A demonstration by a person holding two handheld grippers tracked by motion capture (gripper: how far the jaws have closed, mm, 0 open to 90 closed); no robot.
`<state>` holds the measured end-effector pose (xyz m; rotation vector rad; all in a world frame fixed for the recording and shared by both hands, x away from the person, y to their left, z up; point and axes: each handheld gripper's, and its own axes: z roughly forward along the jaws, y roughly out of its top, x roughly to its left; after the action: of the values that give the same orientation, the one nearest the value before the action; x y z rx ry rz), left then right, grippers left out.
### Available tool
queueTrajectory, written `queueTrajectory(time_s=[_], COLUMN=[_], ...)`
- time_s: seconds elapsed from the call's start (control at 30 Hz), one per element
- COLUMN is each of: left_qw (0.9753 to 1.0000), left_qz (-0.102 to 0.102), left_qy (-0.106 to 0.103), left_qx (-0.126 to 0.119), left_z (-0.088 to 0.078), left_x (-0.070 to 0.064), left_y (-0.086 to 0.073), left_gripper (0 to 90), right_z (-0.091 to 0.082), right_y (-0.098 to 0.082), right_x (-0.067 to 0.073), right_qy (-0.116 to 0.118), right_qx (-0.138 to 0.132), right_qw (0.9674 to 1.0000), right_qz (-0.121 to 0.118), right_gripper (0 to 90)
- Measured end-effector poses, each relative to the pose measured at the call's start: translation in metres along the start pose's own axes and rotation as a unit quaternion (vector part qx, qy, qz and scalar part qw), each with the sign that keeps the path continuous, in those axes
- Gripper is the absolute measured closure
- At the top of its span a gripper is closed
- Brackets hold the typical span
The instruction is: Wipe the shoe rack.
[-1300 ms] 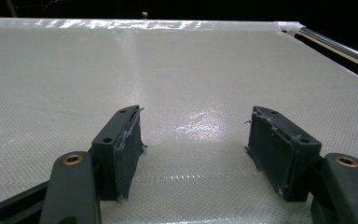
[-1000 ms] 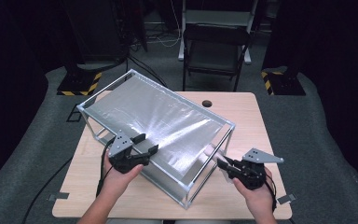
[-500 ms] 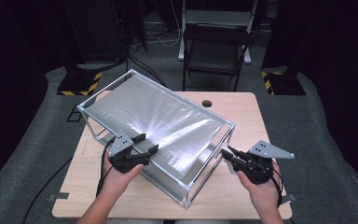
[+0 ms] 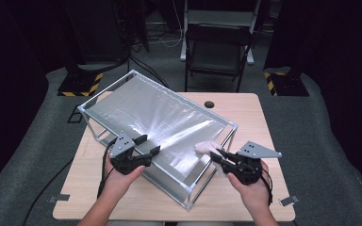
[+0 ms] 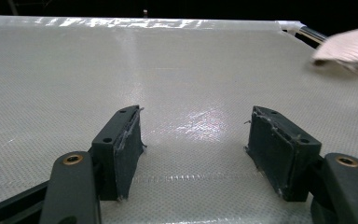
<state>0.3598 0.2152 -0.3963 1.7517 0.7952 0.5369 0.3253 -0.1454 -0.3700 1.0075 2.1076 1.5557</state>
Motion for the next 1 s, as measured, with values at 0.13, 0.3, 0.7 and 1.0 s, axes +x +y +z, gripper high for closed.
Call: queueTrajectory(time_s=[0.13, 0.3, 0.7, 1.0], left_qw=[1.0, 0.9992, 0.9905, 0.9889], left_qz=[-0.004, -0.005, 0.005, 0.037], left_qy=[-0.008, -0.039, -0.134, -0.138], left_qx=[0.003, 0.008, 0.03, 0.04], left_z=[-0.001, -0.004, -0.022, -0.03], left_x=[-0.001, -0.004, -0.012, -0.013], left_y=[0.0, 0.003, 0.009, 0.004], left_gripper=[34.2, 34.1, 30.9, 27.1], right_z=[0.003, 0.004, 0.01, 0.014], right_y=[0.004, 0.008, 0.019, 0.022], right_x=[-0.02, -0.04, -0.059, -0.062], right_qy=[-0.039, -0.068, -0.099, -0.102], right_qx=[-0.003, -0.005, 0.013, 0.018], right_qw=[0.9992, 0.9976, 0.995, 0.9946], right_qz=[0.003, 0.006, 0.005, 0.008], right_gripper=[77.4, 77.4, 77.1, 76.1])
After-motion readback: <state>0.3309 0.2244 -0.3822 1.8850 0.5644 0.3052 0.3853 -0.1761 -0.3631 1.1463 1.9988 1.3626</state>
